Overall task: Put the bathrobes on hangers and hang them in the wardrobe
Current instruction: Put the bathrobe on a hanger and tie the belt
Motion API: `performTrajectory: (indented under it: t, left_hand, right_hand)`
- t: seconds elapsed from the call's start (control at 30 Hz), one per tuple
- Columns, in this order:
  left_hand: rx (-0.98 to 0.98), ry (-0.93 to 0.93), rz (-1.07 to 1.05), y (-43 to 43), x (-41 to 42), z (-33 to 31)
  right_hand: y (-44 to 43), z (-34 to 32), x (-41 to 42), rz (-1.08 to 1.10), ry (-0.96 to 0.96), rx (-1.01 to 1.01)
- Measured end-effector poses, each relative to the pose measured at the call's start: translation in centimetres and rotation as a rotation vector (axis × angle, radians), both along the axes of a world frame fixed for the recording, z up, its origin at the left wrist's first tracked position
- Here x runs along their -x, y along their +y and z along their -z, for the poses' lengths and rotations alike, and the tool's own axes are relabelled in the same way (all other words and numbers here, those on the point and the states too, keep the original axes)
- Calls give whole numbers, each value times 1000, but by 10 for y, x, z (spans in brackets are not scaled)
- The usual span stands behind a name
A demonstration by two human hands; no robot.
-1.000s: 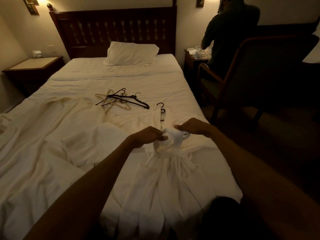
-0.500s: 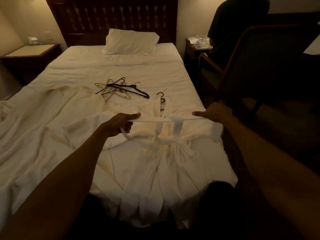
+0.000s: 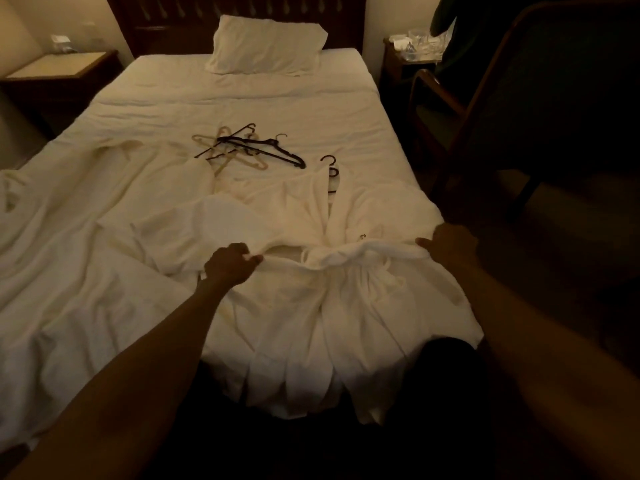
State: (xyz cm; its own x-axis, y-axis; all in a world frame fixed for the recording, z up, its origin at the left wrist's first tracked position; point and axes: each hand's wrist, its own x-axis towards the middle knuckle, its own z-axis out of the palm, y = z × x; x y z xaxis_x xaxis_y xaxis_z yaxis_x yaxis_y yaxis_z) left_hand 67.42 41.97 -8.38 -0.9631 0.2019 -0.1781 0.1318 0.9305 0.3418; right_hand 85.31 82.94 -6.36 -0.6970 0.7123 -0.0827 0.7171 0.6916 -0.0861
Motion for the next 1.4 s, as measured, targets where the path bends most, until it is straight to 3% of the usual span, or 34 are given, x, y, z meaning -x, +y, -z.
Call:
performTrajectory:
  t: [0.07,0.17,0.23,0.37,0.63,0.93,1.2,1.4]
  left_hand:
    - [-49,29,130,25,-12,-3]
    - [-245,-5,277,63,-31,-6]
    - [-219,-88,392,85,-50,-14]
    - [-77,-80,473,99,-53,-4]
    - [-186,12,522,86,-23,-18]
    - [-92,67,423,41,-5,4]
    - [-126,-12,432,44,5,10]
    - [-398,21,324,79,28,-5]
  right_hand:
    - [-16,-1,10,-117,4,28]
    - [-45,0,28,-333,116,290]
    - [-60,3,37,-446,51,376]
    - [-63,8,41,-552,-62,231]
    - [-41,3,31,-511,-95,292]
    - [-22,5,32,-439,-223,241]
    - [-28,14,47,-391,-164,423]
    - [-26,7,89,-370,75,396]
